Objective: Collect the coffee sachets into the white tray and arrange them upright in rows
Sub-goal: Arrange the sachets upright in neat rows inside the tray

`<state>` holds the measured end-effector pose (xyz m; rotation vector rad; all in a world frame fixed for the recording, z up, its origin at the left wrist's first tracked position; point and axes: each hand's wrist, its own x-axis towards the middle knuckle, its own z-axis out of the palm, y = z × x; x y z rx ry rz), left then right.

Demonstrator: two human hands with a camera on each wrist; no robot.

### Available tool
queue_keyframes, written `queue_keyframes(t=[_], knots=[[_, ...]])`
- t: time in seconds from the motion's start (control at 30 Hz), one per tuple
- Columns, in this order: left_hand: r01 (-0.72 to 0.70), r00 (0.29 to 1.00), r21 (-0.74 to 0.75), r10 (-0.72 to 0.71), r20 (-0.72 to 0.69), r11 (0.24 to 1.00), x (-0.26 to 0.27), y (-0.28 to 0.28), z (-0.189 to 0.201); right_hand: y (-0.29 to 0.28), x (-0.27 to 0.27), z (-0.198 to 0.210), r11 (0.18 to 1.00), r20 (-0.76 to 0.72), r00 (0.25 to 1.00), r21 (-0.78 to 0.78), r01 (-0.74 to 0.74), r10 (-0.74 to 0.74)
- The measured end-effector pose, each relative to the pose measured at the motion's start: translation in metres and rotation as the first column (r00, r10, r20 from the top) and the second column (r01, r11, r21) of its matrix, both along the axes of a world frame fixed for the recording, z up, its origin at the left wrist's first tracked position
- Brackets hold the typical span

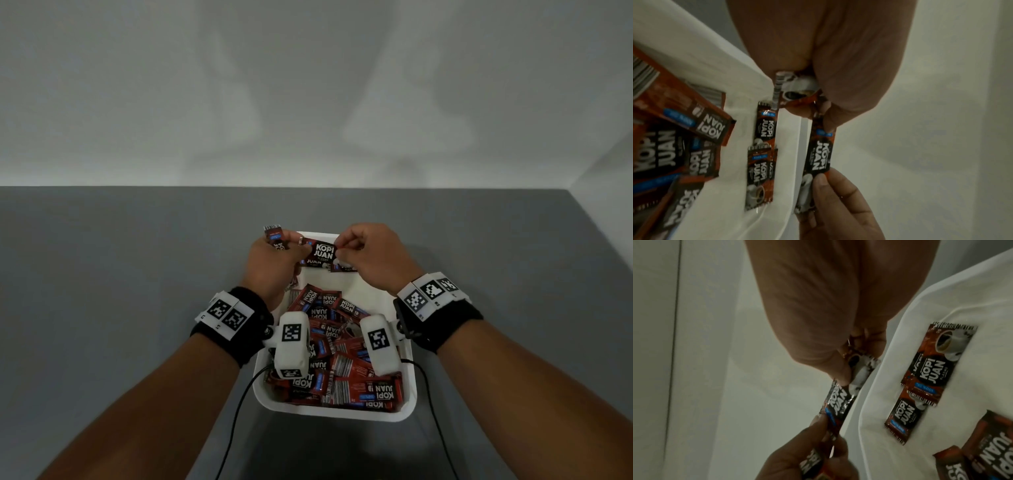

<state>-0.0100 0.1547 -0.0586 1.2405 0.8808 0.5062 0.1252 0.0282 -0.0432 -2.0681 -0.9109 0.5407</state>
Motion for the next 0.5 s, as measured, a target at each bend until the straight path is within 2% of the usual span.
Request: queue_keyframes(t=[0.17,0.37,0.5], knots=[[-0.078,0.991,0.013,0.079,-0.104,0.997,-0.008,0.013,0.000,0.012,0.009,-0.018,0.984,0.127,0.992,-0.176,0.004,0.019],[-0.059,0.984,0.020,0.062,-0.169,0.998,-0.016,0.014,-0.002,0.038,0.000,-0.043,0.936,0.158,0.977,-0.342,-0.084,0.145],[-0.010,0.982,0.082,0.025,-0.187,0.997,-0.019,0.014,-0.004,0.048,-0.003,-0.050,0.910,0.306,0.929,-0.408,-0.069,0.208]])
